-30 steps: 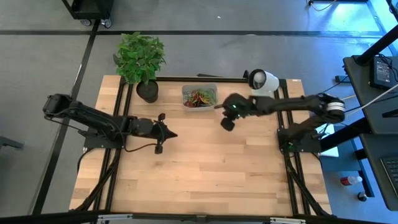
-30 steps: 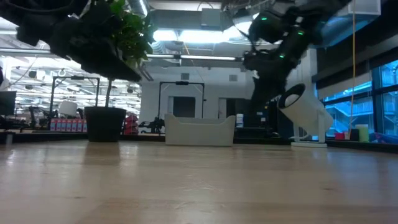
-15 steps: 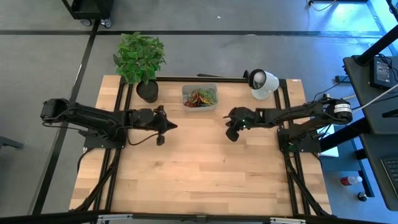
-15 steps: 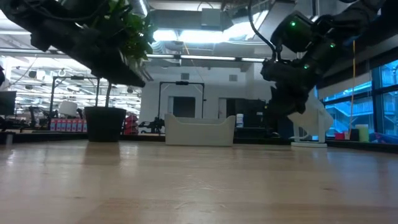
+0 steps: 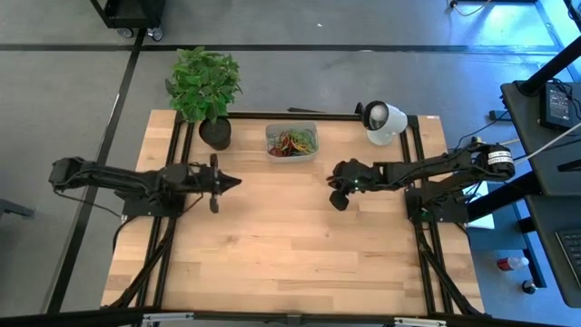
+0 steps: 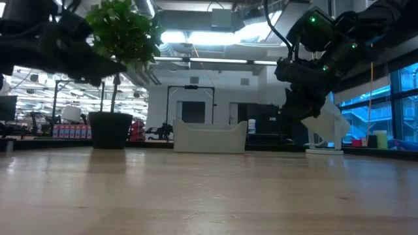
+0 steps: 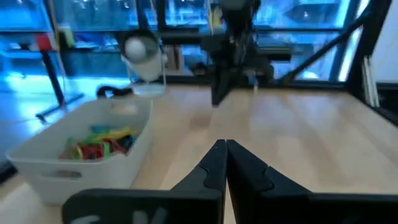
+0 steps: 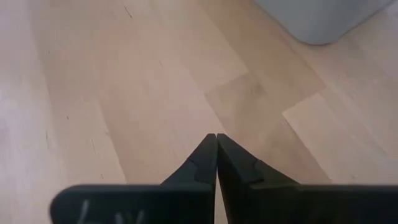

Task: Pick and place rubber bands into bin
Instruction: Return to Home Position

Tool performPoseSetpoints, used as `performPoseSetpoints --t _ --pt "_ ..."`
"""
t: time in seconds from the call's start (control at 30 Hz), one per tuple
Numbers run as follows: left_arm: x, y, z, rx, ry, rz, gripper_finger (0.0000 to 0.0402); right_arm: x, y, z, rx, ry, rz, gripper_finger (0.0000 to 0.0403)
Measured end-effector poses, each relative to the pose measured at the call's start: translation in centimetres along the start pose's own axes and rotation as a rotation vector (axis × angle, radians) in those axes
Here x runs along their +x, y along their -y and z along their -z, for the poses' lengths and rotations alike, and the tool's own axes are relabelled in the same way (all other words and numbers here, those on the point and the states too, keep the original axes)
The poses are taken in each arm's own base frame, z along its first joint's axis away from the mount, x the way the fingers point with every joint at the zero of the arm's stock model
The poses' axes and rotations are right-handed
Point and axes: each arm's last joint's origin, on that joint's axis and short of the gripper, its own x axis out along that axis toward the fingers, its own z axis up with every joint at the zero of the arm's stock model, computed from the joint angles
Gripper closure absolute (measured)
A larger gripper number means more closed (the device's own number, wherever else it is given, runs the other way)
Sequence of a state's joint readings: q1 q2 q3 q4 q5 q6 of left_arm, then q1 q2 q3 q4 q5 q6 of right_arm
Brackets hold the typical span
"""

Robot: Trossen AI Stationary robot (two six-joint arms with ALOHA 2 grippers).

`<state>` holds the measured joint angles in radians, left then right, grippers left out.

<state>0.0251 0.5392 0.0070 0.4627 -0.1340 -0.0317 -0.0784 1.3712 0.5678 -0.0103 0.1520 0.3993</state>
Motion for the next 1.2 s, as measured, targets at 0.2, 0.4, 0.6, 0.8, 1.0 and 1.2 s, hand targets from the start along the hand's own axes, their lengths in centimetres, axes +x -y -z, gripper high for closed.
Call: performPoseSetpoints --t 0.2,0.4,0.6,0.8,1.0,1.2 --pt "-1.5 -0.2 -0.6 -0.003 0.043 0.086 0.0396 0.0 -0.1 -0.2 -0.007 0.02 -0.008 0.0387" --pt "-2.8 -0.6 -0.1 -0.032 0.017 0.073 0.0394 0.0 -0.1 -0.1 -0.008 0.013 -0.008 0.0386" --pt "-3.5 -0.5 -0.7 0.01 0.099 0.128 0.0396 0.0 0.0 -0.1 -0.009 0.009 -0.007 0.0386" --pt "-3.4 -0.6 -0.7 -0.009 0.098 0.125 0.0394 0.0 -0.2 0.0 -0.016 0.001 -0.01 0.0386" --pt "-3.4 -0.6 -0.6 0.029 0.096 0.121 0.0397 -0.1 -0.7 0.4 -0.112 0.001 0.006 0.0386" --pt "-3.4 -0.6 -0.6 0.014 0.093 0.122 0.0396 0.0 -0.7 1.7 -0.165 -0.032 0.003 0.0399"
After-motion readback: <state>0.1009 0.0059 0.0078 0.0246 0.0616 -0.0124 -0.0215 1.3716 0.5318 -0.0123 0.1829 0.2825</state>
